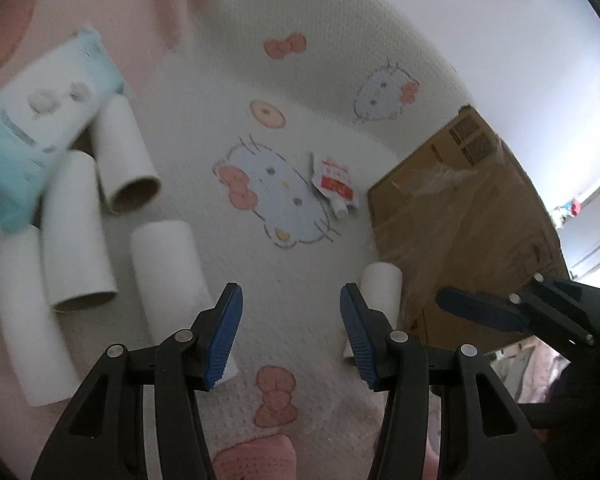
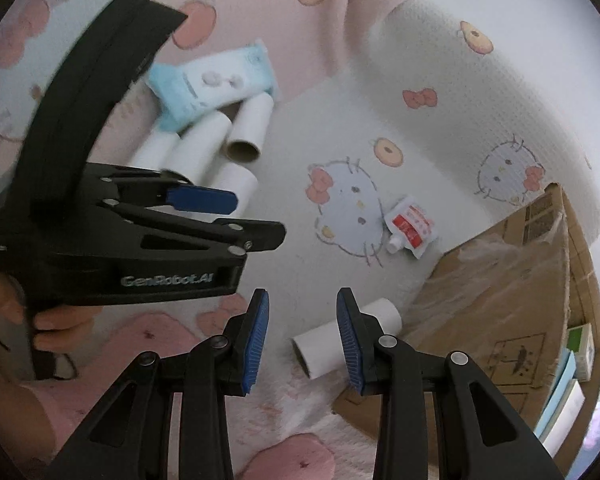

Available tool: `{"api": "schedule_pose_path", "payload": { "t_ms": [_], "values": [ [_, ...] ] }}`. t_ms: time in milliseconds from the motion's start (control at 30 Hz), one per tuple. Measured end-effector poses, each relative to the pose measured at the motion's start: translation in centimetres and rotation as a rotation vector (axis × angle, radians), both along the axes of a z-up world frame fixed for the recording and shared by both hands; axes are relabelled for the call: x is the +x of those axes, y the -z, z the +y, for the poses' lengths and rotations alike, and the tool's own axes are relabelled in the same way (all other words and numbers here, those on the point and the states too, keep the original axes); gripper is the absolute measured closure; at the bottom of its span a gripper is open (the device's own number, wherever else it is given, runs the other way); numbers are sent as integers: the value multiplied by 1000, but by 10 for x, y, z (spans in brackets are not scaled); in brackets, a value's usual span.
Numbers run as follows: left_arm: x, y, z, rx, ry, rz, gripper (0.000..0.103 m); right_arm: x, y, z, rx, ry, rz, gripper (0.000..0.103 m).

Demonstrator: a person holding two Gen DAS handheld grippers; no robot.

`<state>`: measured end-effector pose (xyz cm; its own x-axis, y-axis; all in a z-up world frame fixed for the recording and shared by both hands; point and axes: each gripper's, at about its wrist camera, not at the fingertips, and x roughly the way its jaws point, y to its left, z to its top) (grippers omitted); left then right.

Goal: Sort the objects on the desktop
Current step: 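Withdraw both open tools from the box toward a white roll on the bed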

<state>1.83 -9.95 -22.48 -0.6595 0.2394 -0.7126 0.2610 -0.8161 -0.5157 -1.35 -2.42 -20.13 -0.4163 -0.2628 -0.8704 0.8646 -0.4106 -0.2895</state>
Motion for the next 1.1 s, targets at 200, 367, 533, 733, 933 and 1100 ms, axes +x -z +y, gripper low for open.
{"api": "schedule_pose_path", "payload": {
  "t_ms": [200,367,533,733,933,1100],
  "values": [
    [-11,16,13,55,99,-15,48,-3,24,-3,114,-11,138,72],
    [-16,21,19,107,142,19,49,2,39,-1,233,-67,263,72],
    [-23,22,25,98,197,20,54,-4,48,8,301,-90,267,72],
    [-30,18,6,109,180,-5,54,2,53,16,307,-148,181,72],
    [-34,14,-42,384,83,68,54,12,72,23,391,-176,239,72],
    [-55,8,-35,406,168,34,54,20,85,23,468,-211,351,72]
  ]
}}
